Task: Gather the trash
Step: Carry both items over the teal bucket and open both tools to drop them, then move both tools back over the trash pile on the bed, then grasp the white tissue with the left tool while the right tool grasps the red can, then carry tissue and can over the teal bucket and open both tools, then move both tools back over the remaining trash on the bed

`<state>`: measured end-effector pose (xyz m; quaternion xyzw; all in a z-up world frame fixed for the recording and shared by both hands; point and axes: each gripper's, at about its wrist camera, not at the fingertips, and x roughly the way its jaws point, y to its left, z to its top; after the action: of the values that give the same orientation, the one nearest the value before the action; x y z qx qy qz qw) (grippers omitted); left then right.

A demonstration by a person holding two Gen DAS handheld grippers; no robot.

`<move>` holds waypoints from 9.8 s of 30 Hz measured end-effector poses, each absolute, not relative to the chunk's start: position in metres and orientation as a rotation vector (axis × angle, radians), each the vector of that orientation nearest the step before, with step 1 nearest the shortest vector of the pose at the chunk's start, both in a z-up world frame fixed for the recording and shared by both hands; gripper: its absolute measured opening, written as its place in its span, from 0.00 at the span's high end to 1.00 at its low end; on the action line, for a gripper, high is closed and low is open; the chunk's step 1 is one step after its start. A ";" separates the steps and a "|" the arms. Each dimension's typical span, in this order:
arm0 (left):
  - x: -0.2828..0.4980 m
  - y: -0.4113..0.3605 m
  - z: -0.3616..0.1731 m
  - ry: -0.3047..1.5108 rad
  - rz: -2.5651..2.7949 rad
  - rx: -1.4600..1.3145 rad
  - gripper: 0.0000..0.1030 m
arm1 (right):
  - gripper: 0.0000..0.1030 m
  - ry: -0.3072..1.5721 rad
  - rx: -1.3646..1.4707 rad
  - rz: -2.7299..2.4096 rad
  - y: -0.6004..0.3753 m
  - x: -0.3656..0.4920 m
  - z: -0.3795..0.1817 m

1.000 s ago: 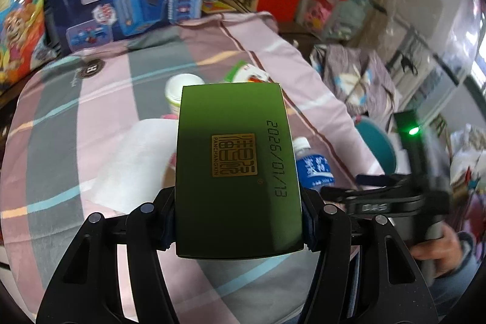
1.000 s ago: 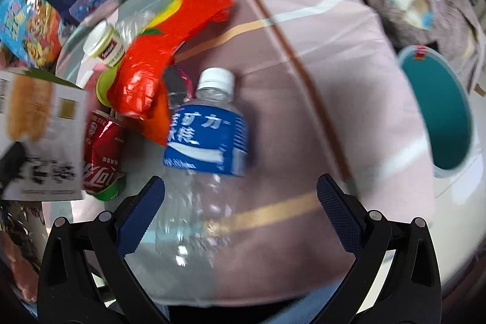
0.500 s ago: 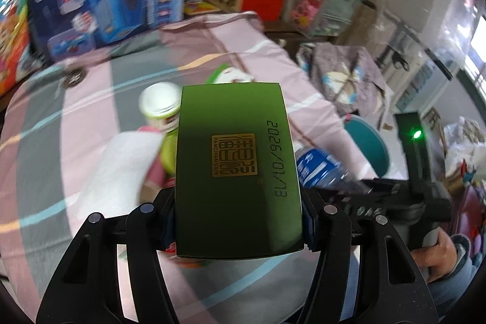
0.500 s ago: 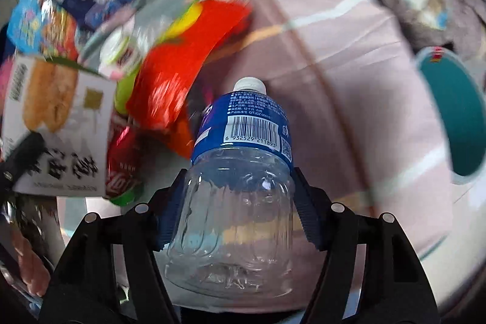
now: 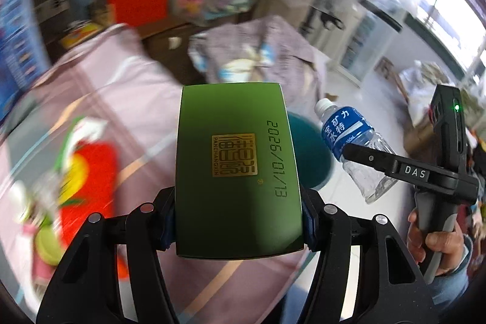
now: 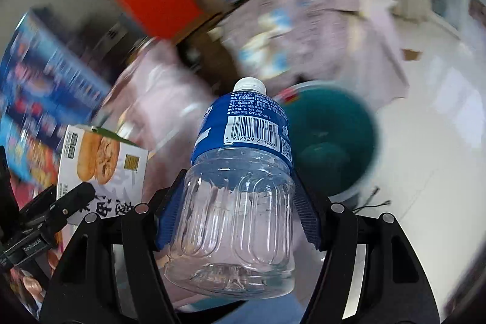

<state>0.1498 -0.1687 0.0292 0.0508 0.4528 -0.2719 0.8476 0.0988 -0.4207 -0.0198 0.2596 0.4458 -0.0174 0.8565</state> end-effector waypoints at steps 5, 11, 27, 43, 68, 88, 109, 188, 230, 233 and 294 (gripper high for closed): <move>0.185 -0.248 0.003 1.001 -0.642 0.155 0.40 | 0.38 0.971 0.600 -0.127 -0.478 0.104 -0.049; 0.219 -0.309 -0.058 1.124 -0.670 0.180 0.39 | 0.38 1.063 0.645 -0.148 -0.504 0.140 -0.093; 0.257 -0.330 -0.123 1.252 -0.612 0.237 0.17 | 0.38 1.185 0.616 -0.141 -0.502 0.177 -0.147; 0.241 -0.299 -0.101 1.219 -0.607 0.170 0.14 | 0.38 1.258 0.550 -0.164 -0.489 0.186 -0.165; 0.203 -0.230 -0.057 1.150 -0.525 0.100 0.09 | 0.16 1.264 0.500 -0.183 -0.457 0.155 -0.123; 0.133 -0.029 -0.016 1.047 -0.325 0.033 0.07 | 0.16 1.241 0.280 0.035 -0.271 0.132 -0.057; 0.075 0.198 -0.027 1.027 -0.067 -0.135 0.04 | 0.16 1.345 0.066 0.404 -0.033 0.130 -0.049; 0.077 0.128 0.020 0.913 -0.202 -0.096 0.93 | 0.51 1.411 0.025 0.554 -0.047 0.112 -0.097; 0.203 -0.304 -0.062 1.160 -0.796 0.196 0.92 | 0.52 1.018 0.667 -0.129 -0.505 0.139 -0.068; 0.206 -0.317 -0.079 1.195 -0.792 0.218 0.79 | 0.52 1.029 0.672 -0.140 -0.511 0.144 -0.074; 0.162 -0.104 -0.023 1.043 -0.524 0.031 0.08 | 0.16 1.239 0.447 -0.011 -0.338 0.155 -0.061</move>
<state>0.1618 -0.1038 -0.0231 0.0146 0.4923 -0.2476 0.8343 0.1549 -0.3381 -0.0615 0.2079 0.5755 -0.0052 0.7909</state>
